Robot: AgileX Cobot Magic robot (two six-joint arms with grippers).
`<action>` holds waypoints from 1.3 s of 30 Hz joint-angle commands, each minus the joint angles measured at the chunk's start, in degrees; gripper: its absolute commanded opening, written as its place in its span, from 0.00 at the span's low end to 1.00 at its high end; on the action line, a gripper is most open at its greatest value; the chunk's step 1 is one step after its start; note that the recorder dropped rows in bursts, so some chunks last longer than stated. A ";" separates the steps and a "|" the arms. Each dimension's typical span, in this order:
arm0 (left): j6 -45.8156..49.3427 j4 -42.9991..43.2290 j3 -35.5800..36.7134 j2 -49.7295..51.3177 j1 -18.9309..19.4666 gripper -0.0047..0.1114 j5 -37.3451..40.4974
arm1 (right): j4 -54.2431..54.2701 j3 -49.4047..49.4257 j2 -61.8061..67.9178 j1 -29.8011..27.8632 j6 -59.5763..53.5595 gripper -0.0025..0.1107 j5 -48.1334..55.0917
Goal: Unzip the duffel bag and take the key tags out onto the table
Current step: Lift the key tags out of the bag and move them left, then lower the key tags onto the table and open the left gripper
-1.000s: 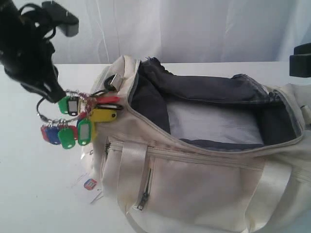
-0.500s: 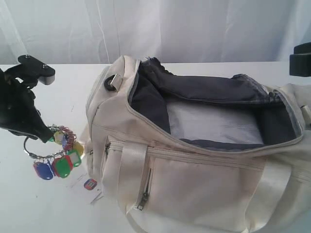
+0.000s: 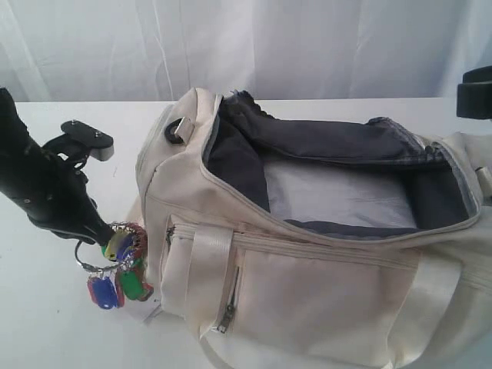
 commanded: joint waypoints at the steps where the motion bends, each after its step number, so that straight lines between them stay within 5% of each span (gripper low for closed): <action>1: -0.37 -1.13 0.07 1.60 0.22 0.04 -1.23 | 0.45 0.23 -0.26 -0.13 0.18 0.02 -0.71; 4: -1.16 -1.13 -0.05 1.81 0.22 0.08 -1.23 | 0.43 0.23 -0.26 -0.13 0.18 0.02 -1.05; 12: -1.16 -2.46 -0.05 2.32 0.22 0.47 -1.12 | 0.43 0.23 -0.26 -0.13 0.18 0.02 -1.11; 17: -1.16 -2.92 -0.05 2.32 0.22 0.59 -1.71 | 0.43 0.23 -0.26 -0.13 0.18 0.02 -1.38; 27: -1.31 -2.92 -7.80 -2.74 0.22 0.57 10.48 | 0.43 0.23 -0.16 -0.13 0.18 0.02 -1.50; 30: -5.32 -2.92 -8.86 -8.07 0.22 0.45 11.99 | 0.66 0.23 -0.16 -0.13 0.18 0.02 -1.50; 35: -10.09 -2.67 -5.87 -20.25 0.22 0.04 9.62 | 0.77 0.23 -0.16 -0.13 0.18 0.02 -1.04; 39: -12.92 -2.67 0.05 -31.88 0.22 0.04 5.43 | 0.77 0.23 -0.26 -0.13 0.18 0.02 1.48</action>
